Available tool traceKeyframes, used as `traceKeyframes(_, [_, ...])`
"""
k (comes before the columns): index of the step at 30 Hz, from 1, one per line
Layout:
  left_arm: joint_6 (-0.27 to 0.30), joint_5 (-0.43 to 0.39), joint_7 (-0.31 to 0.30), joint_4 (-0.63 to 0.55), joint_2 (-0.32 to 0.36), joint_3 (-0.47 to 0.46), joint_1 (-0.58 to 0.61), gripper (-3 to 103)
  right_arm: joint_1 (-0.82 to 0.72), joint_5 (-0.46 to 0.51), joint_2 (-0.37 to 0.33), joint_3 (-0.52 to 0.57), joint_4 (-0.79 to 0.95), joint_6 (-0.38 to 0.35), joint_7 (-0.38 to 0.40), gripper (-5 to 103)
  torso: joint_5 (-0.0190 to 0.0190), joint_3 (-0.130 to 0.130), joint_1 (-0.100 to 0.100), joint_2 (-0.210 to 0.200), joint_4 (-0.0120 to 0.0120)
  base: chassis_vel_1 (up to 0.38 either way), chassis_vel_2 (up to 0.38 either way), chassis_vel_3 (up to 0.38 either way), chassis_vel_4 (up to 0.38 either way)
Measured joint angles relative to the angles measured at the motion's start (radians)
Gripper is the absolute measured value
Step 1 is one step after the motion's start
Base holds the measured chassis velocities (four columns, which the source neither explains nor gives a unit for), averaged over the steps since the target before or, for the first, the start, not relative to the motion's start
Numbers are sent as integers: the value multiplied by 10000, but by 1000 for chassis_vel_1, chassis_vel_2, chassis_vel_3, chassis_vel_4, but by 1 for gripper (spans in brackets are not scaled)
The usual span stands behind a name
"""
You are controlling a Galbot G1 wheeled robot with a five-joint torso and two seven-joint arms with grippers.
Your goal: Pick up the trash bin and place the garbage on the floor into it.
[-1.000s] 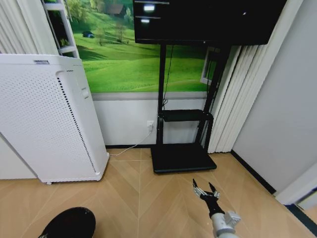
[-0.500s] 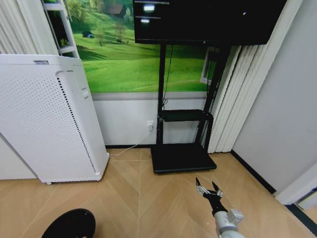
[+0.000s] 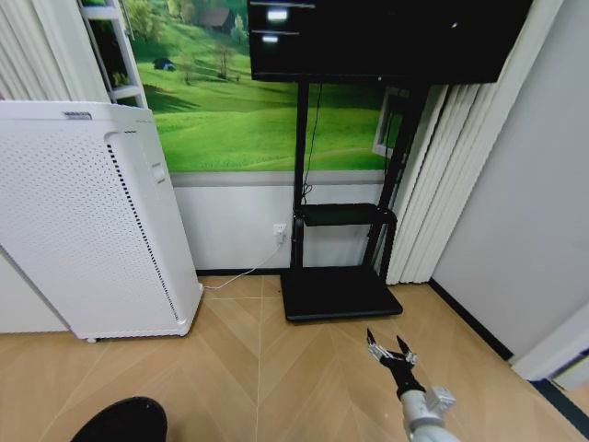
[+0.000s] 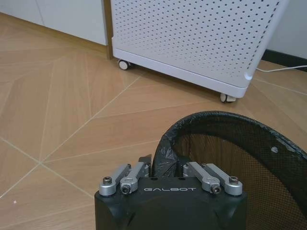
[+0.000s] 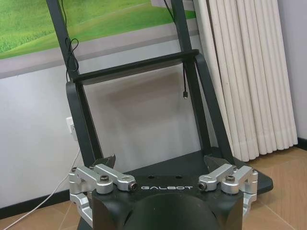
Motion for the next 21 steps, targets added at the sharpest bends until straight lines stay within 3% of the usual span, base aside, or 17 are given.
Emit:
traceKeyframes(1, [0,0,0,0,0,0,0,28,0,0,0,0,0,0,0,100,0,0,0,0,0,0,0,0,0])
traceKeyframes(6, [-121,-47,-28,95,-249,-228,321,51,383,69,-64,-30,-247,-60,3,100,0,0,0,0,2,0,0,0,0])
traceKeyframes(9, [-180,-64,-26,132,-309,-289,393,56,423,70,-25,-48,-300,-65,3,100,0,0,0,0,2,0,0,0,0])
traceKeyframes(12, [-371,3,69,178,-423,-395,479,73,396,60,94,-66,-433,-58,-1,100,1,0,0,0,2,0,0,0,0])
traceKeyframes(16, [-678,54,196,114,-487,-403,338,84,317,53,116,-54,-459,6,-10,100,1,0,1,0,3,0,0,0,0])
traceKeyframes(17, [-1064,75,326,47,-501,-398,135,89,234,46,109,-12,-446,62,-18,100,0,0,0,0,3,0,0,0,0])
traceKeyframes(18, [-1064,75,326,47,-501,-398,135,89,234,46,109,-12,-446,62,-18,100,0,0,0,0,3,0,0,0,0])
traceKeyframes(20, [-2045,611,617,-179,-479,-384,-522,98,29,44,75,215,-234,97,-50,100,0,0,0,0,0,0,0,0,0])
traceKeyframes(21, [-2243,886,710,-309,-445,-377,-704,100,-86,45,67,334,-98,98,-59,100,-2,1,0,0,1,0,0,0,0])
